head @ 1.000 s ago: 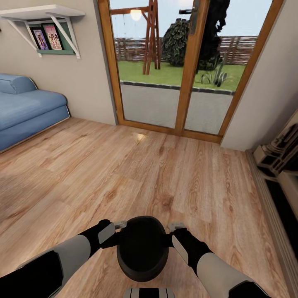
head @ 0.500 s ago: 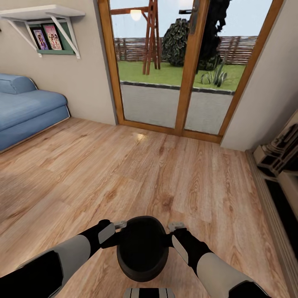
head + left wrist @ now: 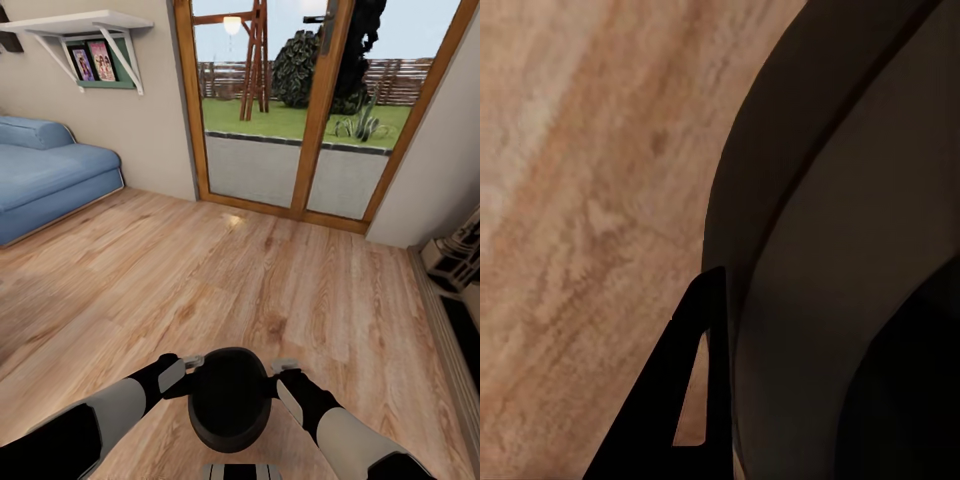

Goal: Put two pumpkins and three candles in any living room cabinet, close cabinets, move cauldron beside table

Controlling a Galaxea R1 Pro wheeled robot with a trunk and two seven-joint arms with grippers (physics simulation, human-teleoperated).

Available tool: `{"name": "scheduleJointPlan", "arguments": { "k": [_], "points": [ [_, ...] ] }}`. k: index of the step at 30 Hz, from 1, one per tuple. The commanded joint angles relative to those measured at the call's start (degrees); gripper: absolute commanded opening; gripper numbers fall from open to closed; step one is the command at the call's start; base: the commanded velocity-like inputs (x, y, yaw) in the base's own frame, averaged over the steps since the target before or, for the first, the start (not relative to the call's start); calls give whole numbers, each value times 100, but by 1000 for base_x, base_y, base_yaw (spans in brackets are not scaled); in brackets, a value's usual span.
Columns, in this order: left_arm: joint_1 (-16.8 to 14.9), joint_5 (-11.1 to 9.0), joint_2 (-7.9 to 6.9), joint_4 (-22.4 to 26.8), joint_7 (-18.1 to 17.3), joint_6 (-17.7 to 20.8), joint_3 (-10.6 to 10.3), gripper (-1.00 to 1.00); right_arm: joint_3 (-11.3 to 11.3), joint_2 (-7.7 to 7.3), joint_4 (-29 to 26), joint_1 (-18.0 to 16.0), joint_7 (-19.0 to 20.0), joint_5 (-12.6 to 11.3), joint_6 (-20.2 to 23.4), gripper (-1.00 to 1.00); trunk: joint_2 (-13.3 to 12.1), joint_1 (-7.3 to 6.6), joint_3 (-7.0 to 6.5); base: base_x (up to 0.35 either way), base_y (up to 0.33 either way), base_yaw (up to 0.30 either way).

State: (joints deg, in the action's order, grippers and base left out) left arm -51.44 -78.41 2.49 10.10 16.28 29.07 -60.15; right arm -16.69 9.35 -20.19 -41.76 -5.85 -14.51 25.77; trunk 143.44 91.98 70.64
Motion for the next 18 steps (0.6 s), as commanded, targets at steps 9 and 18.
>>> {"name": "scheduleJointPlan", "arguments": {
  "k": [9, 18],
  "points": [
    [3, -221, -3, 10, 15, 2, -60, -100, 43, 4, 68, 10, 58, -87, -11, -100, -2, 4, -22, 0, 0, 273],
    [3, -222, -3, 10, 15, 2, -58, -100, 43, 5, 68, 10, 58, -87, -11, -100, -2, 4, -46, 0, 0, 276]
  ]
}}
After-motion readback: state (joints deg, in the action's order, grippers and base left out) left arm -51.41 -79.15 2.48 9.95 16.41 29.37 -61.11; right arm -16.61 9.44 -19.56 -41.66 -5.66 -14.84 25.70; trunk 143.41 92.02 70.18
